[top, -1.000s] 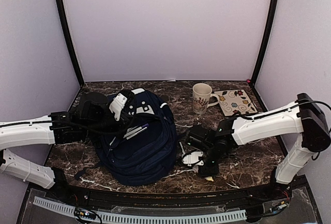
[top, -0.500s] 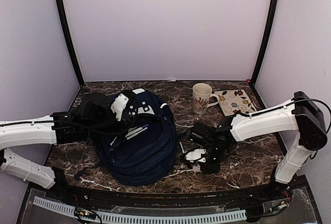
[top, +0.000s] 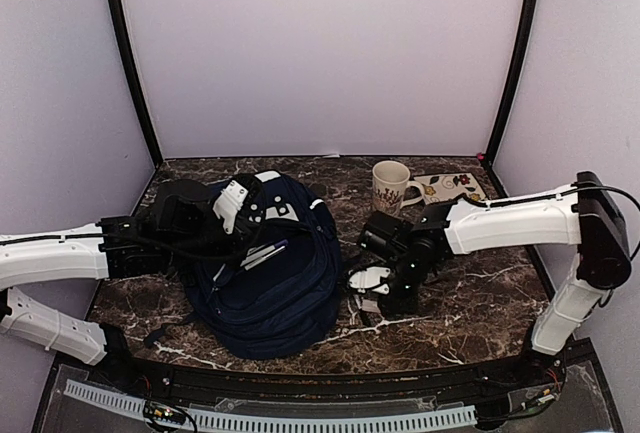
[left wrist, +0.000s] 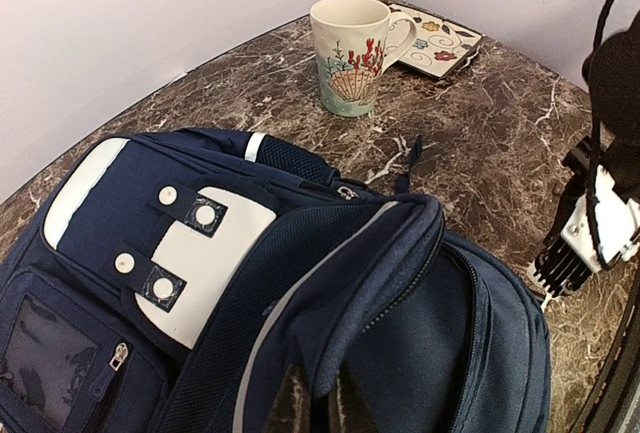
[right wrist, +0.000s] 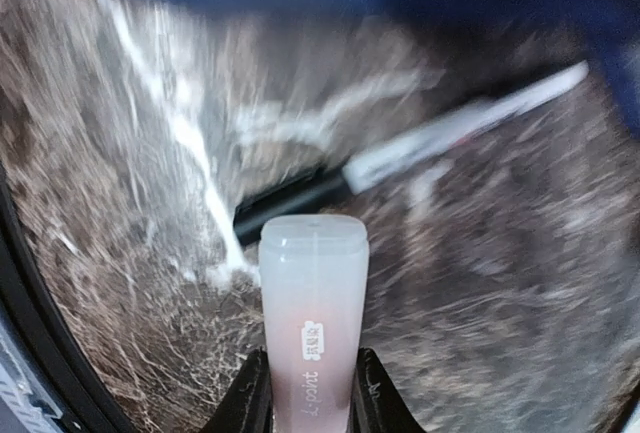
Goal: Pack the student bag
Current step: Pick up the pen from the corner of the board, then place the pen in the upper front pocket of the bag.
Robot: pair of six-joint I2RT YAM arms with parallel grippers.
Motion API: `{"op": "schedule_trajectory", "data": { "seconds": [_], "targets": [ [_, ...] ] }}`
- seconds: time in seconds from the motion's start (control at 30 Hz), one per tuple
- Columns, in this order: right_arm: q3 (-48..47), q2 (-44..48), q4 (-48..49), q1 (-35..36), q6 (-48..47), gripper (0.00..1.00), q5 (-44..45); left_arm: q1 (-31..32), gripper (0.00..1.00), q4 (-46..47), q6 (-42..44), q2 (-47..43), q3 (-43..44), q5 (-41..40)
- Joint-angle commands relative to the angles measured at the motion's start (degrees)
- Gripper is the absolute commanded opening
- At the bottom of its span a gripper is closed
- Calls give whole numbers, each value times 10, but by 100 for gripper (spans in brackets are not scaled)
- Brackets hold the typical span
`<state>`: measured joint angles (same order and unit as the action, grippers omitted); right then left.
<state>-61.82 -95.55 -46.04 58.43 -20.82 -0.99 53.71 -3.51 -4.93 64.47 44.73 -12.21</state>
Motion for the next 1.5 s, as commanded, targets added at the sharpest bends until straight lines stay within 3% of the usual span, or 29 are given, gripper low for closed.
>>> {"op": "schedule_trajectory", "data": {
  "seconds": [0.0,0.3,0.5,0.97,1.07,1.1,1.17,1.27,1.47],
  "targets": [
    [-101,33,-21,9,-26,20,3,-5,0,36,7,-26,14,-14],
    [-236,-16,40,112,-144,18,115,-5,0,38,8,-16,32,0],
    [-248,-63,138,165,-229,18,188,-5,0,26,10,-36,51,12],
    [-281,-208,379,195,-406,20,349,-6,0,14,10,-65,46,19],
    [-255,-222,450,194,-428,30,369,-6,0,15,9,-72,42,16],
    [-244,-224,485,193,-442,41,380,-6,0,15,8,-74,40,15],
    [-237,-228,529,191,-466,48,405,-6,0,14,7,-76,38,15],
    [-249,-215,509,190,-433,49,400,-6,0,10,5,-78,36,12],
    [-262,-145,366,198,-314,50,309,-6,0,4,9,-78,35,-1]
  ]
}}
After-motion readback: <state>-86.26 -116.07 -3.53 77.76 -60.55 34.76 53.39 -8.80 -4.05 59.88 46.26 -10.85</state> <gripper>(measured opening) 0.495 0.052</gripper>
